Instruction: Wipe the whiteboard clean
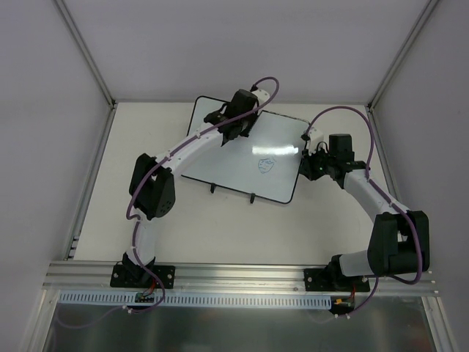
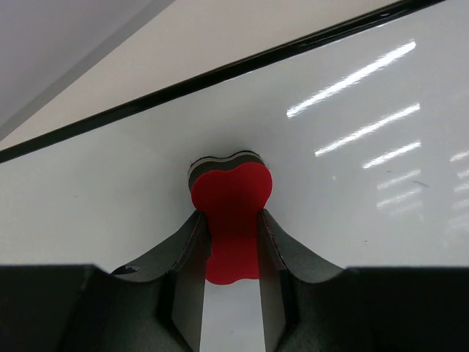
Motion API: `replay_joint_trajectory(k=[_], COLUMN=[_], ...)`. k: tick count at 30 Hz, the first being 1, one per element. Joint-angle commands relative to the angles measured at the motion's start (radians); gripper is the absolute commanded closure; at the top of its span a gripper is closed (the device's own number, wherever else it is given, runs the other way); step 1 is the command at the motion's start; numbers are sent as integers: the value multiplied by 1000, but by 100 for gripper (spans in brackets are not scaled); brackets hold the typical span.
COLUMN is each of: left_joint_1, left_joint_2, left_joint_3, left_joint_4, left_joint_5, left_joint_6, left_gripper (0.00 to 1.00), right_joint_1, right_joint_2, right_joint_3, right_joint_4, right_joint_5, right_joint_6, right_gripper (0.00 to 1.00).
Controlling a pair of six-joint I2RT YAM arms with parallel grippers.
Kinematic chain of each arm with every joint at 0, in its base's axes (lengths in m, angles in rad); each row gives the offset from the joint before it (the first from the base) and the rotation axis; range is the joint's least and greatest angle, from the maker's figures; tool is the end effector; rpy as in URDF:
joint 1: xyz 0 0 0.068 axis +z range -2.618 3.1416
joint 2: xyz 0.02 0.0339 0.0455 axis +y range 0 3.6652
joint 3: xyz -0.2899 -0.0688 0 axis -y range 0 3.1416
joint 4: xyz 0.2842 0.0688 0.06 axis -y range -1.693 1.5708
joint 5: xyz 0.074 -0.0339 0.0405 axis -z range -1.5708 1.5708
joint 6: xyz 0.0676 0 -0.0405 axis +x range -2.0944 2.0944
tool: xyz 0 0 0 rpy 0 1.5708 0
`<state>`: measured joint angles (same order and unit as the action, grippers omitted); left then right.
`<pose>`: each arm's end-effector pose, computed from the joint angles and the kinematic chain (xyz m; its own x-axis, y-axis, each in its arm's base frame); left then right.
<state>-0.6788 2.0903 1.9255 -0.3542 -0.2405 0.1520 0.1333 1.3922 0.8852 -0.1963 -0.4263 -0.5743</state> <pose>0.4579 -0.3487 0.3084 -0.3137 0.4420 -0.8404 0.5021 0.8284 0.2483 0.3427 0.0742 0.2256 -0.3026 -0.5396 -0.7856 -0.7123 0.6758 -0.1898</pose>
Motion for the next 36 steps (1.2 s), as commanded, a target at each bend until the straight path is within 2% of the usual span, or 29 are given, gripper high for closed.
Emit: replay_joint_trajectory(k=[1,6,23,30,36], left_joint_1=[12,5,-123,-160,-107], left_joint_2=[-47,-52,106,116,36], left_joint_3=[-36,-42,93,75,1], left_joint_4=[-29,-29,-78,-101,-98], left_joint_5=[-83,-2,141,145,69], left_joint_6=[-31,-55,49,44,-83], left_gripper=[100,100,100,100,100], right_joint_1=[22,22,25,25,26], right_joint_2=[-10,-12,-18,-16,-21], right_joint_3=[-5,-5,-6,-8,-9], right_joint_4=[-2,-2,-2,-2,-2], right_joint_5=[-32,-32,-28,-26,-23], right_joint_6=[-13,-13,-10,-12,-13], right_gripper=[92,92,92,92,92])
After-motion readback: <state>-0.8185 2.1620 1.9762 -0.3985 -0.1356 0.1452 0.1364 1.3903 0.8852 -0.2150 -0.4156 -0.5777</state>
